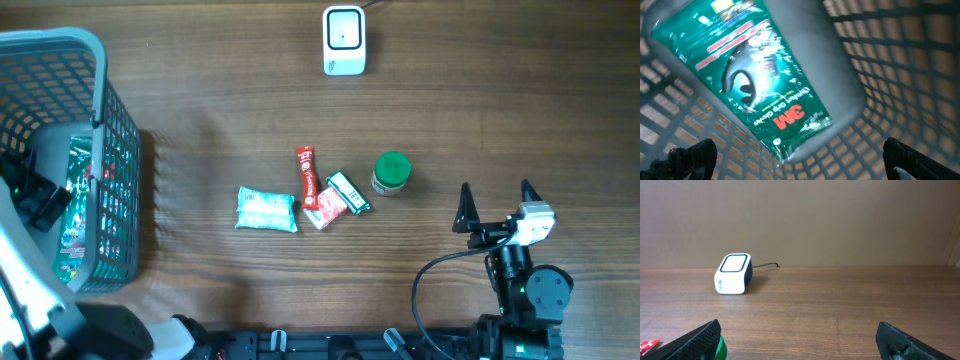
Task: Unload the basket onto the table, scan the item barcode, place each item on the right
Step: 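Place the Nescafe sachet on the table and return the left gripper to the basket, then reach into the basket and grasp the green 3M glove bag with the left gripper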
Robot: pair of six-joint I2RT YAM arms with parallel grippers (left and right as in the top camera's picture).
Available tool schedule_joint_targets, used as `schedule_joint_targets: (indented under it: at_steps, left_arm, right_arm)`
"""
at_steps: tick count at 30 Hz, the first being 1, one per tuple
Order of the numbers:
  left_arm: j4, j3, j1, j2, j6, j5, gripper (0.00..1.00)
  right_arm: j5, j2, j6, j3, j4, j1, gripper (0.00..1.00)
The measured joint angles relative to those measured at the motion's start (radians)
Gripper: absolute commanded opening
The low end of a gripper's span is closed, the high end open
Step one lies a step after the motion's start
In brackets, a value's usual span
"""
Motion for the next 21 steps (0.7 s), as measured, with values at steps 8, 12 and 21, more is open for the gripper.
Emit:
schedule_joint_targets:
  at_steps: [8, 12, 21]
  left_arm:
    - [-0.001, 0.000, 0.001, 0.252, -0.121, 0.034, 1.00]
    - [0.029, 0.000, 0.001, 0.396, -0.120, 0.047, 1.00]
    - [0.054, 0.004, -0.031, 0.545, -0.120, 0.041, 0.04]
  right_arm:
    - [0.000, 0.000, 0.000, 0.000, 0.000, 0.000, 1.00]
    - [0.000, 0.000, 0.000, 0.000, 0.000, 0.000, 1.00]
    - [0.000, 0.000, 0.000, 0.000, 0.000, 0.000, 1.00]
